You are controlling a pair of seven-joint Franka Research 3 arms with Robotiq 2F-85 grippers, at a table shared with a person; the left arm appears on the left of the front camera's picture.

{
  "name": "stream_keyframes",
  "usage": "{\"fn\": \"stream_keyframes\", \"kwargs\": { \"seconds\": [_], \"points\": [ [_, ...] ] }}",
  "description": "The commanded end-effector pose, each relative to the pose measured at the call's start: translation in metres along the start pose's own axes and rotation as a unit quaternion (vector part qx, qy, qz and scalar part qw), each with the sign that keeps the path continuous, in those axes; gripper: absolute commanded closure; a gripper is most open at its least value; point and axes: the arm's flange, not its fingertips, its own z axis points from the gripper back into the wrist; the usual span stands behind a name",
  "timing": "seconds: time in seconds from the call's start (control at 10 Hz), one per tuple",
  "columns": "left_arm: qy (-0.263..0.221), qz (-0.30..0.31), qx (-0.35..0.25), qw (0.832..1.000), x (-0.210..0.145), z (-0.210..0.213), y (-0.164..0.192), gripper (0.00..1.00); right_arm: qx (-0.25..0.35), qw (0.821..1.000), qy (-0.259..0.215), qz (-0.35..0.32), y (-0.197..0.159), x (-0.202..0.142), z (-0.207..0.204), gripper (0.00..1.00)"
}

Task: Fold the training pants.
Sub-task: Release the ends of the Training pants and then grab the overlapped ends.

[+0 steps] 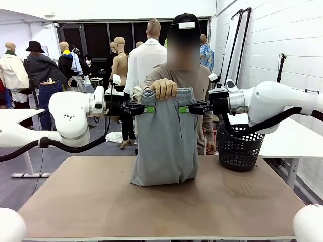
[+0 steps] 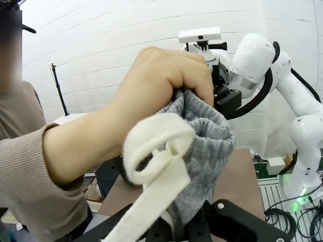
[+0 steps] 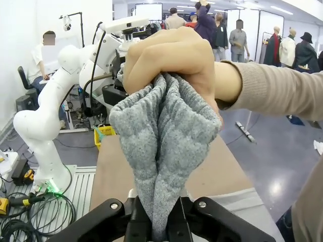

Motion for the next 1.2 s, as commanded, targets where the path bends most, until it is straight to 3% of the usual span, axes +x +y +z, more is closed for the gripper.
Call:
{"fn": "stream_keyframes", "kwargs": {
  "seconds": [0.0, 1.1],
  "points": [
    [0.002, -0.001, -0.001, 1.000, 0.0012, -0.0011, -0.0009, 1.00, 0.000, 1.000, 0.001, 0.000, 0.0005, 0.0003, -0.0006, 1.00],
    [0.002, -0.001, -0.001, 1.000, 0.0012, -0.0011, -0.0009, 1.00, 0.000, 1.000, 0.001, 0.000, 0.0005, 0.0003, -0.0006, 1.00]
  ]
}}
